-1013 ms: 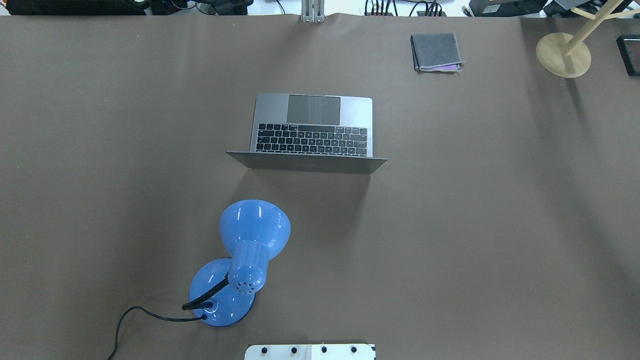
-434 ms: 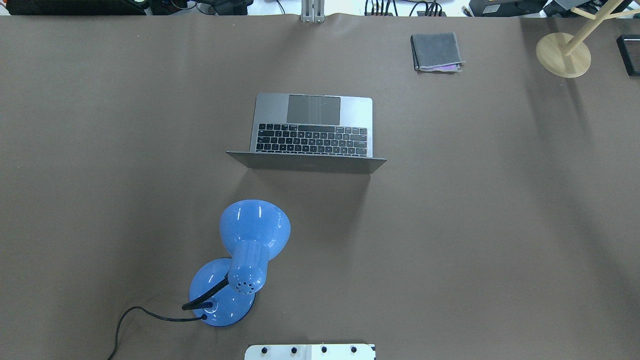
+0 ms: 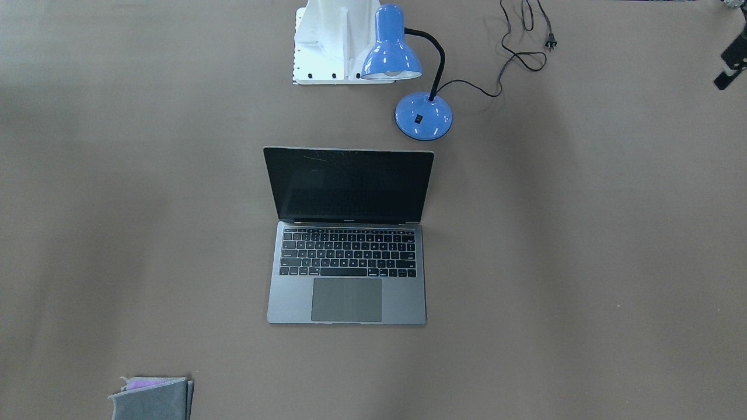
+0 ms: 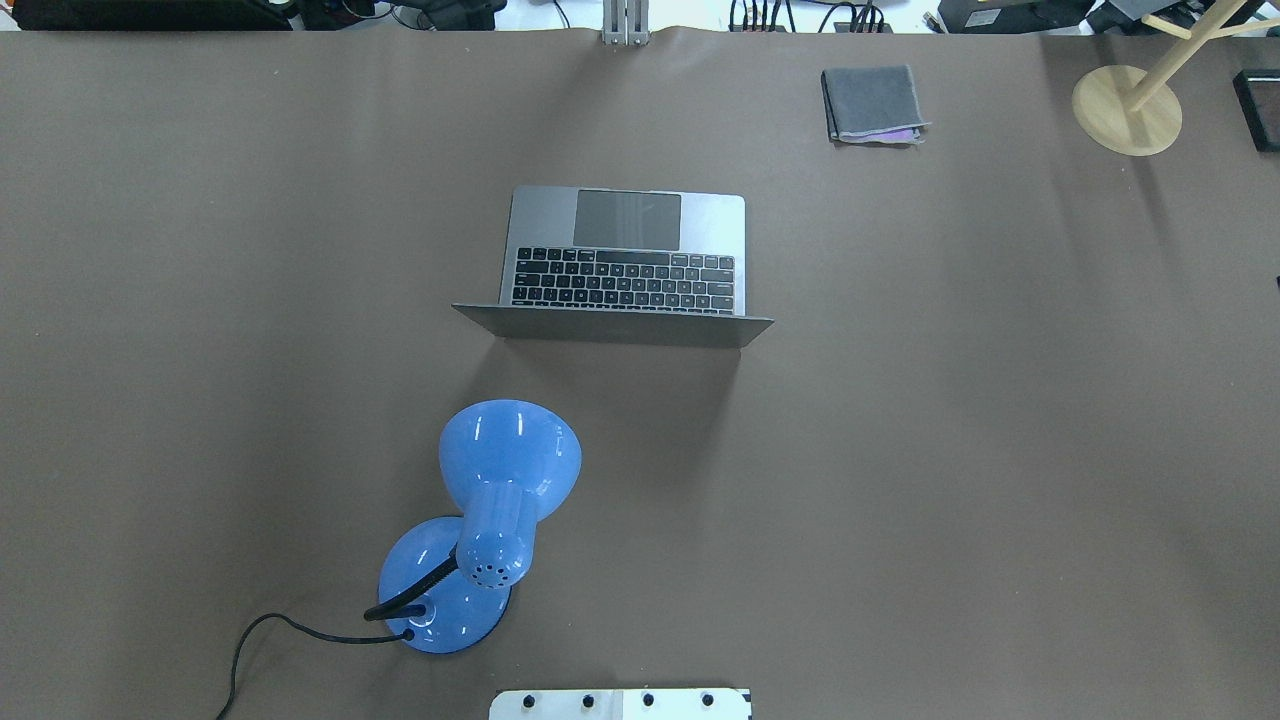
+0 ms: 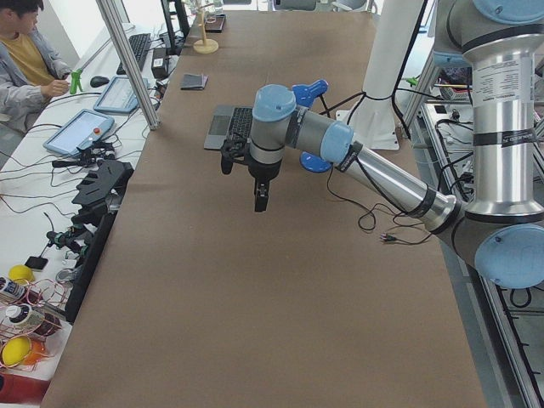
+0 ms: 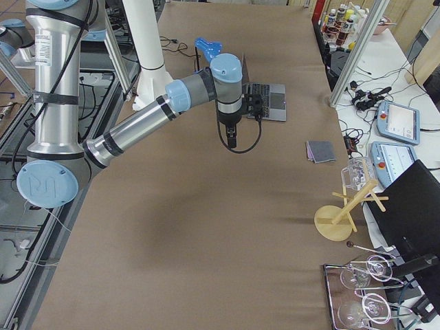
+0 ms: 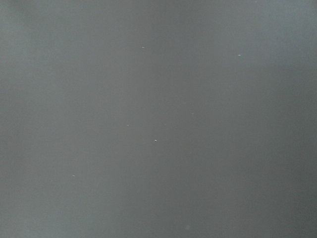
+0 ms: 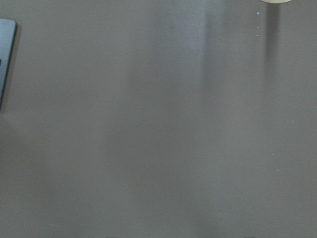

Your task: Close laptop

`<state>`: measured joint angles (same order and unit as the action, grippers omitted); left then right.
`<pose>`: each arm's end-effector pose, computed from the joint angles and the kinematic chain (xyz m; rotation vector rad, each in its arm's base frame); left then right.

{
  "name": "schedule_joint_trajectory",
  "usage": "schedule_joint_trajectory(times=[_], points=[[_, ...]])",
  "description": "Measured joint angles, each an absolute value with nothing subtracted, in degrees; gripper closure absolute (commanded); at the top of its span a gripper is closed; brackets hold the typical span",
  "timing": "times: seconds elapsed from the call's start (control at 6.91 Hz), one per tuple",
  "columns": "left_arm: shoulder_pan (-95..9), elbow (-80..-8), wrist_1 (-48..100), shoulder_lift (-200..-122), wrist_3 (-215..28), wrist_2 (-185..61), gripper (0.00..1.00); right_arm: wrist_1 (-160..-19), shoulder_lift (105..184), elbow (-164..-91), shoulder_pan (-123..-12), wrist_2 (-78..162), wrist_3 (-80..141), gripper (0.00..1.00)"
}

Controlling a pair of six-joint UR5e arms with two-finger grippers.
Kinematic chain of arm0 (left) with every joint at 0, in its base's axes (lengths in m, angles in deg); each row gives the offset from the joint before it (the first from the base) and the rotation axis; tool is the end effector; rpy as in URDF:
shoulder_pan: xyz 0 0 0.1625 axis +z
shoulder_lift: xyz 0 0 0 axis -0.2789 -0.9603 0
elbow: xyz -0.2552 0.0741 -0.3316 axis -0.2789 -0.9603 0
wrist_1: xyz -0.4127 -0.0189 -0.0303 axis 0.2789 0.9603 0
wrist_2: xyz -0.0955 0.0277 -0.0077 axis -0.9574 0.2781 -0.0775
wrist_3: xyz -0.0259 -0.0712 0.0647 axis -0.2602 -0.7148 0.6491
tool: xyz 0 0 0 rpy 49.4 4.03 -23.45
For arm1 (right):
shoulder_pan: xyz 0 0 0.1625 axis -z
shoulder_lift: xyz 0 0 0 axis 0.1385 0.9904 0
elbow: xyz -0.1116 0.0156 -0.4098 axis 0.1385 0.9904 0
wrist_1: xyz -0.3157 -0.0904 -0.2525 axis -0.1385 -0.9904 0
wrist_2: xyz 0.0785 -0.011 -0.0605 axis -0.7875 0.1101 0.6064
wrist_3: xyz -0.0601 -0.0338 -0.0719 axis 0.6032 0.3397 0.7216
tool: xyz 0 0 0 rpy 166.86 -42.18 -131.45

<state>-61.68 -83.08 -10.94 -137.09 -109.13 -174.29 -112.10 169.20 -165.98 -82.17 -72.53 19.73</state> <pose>0.0226 -0.4124 0.3808 0.1121 0.8476 -0.1325 -0.0513 -0.4005 0.3647 0.1174 -0.9226 -0.0117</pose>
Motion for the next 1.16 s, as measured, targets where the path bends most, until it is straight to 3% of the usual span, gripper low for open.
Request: schedule_joint_trajectory(times=[0.14,0.43,0.72,1.16], points=[[-53.7,-85.3,-11.0,-142.4,-122.9,-174.1,1.0,-107.6,168.7,-168.0,-76.8,-71.9,8.7,1.0],[-39.9,-85.9,-11.0,-152.9,-142.7,-172.3,1.0,-101.8,164.7,-170.6,-64.6,-67.3,-11.4,1.0],[-30.2,-81.2,-11.1,-161.7,-149.3,-165.0,1.0,-100.9,158.2,-170.9,-51.8,-56.6,-24.1,1.0],[-26.5,-71.9,-10.6,-169.4,-150.5,-161.7,1.0,-101.3,148.4,-164.1,-43.9,-48.5,-28.3,1.0]])
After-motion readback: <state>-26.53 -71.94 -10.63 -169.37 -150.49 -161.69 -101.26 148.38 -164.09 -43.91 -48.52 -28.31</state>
